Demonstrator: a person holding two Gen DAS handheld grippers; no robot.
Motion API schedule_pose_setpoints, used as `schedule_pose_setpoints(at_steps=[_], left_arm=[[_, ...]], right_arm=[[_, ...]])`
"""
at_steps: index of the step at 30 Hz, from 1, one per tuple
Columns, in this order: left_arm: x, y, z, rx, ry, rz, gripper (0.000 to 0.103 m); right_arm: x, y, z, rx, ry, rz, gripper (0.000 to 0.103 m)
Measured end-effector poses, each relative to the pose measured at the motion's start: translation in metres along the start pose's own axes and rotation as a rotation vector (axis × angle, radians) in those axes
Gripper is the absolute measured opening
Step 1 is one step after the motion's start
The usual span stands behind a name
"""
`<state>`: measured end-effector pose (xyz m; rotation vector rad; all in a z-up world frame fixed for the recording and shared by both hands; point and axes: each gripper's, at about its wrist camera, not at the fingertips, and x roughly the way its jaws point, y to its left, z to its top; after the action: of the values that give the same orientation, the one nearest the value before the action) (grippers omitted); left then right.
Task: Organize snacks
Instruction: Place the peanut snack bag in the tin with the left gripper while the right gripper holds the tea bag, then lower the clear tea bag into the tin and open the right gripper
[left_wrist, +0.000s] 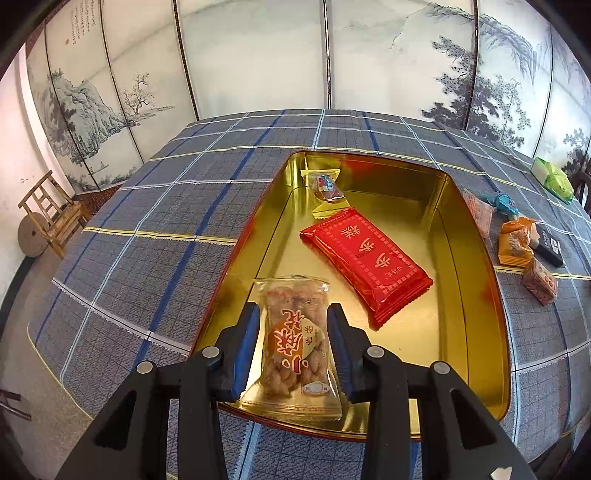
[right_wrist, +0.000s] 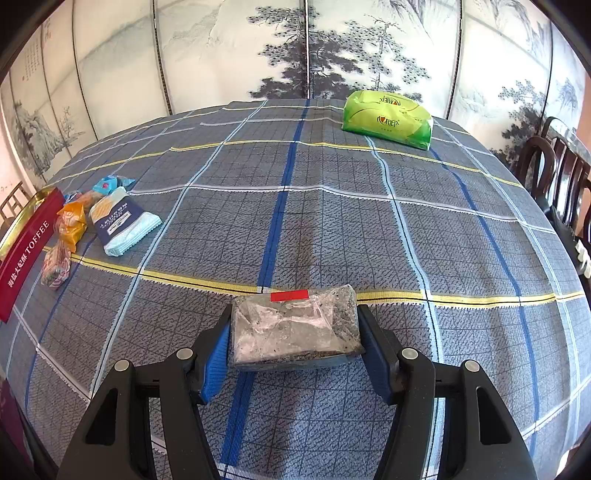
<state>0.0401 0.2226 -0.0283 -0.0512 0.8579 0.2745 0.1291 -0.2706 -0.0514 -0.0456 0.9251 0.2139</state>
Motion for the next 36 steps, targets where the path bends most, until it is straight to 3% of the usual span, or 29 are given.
schedule_pose_setpoints(at_steps=[6, 10, 17, 23, 30, 36], left_arm=[[0.006, 0.009, 0.004, -0.040, 0.010, -0.022, 0.034], [-0.006, 0.011, 0.003, -0.055, -0.046, -0.024, 0.035], [-0.016, 0.002, 0.003, -0.030, -0.078, -0.014, 0.036], [-0.025, 0.000, 0.002, -0.024, -0.117, 0.042, 0.052], [-0.033, 0.006, 0.000, -0.031, -0.130, 0.025, 0.066], [-0.036, 0.011, -0.004, -0.039, -0.140, 0.013, 0.074]], right_arm=[[0.000, 0.000, 0.000, 0.000, 0.000, 0.000, 0.062], [0.000, 0.000, 0.000, 0.000, 0.000, 0.000, 0.062], [0.001, 0.000, 0.000, 0.006, 0.001, -0.004, 0.063], [0.000, 0.009, 0.002, 0.031, 0.019, -0.043, 0.062], [-0.010, 0.049, 0.001, 0.040, 0.025, 0.062, 0.061], [-0.037, 0.121, 0.025, -0.036, -0.035, 0.219, 0.061]])
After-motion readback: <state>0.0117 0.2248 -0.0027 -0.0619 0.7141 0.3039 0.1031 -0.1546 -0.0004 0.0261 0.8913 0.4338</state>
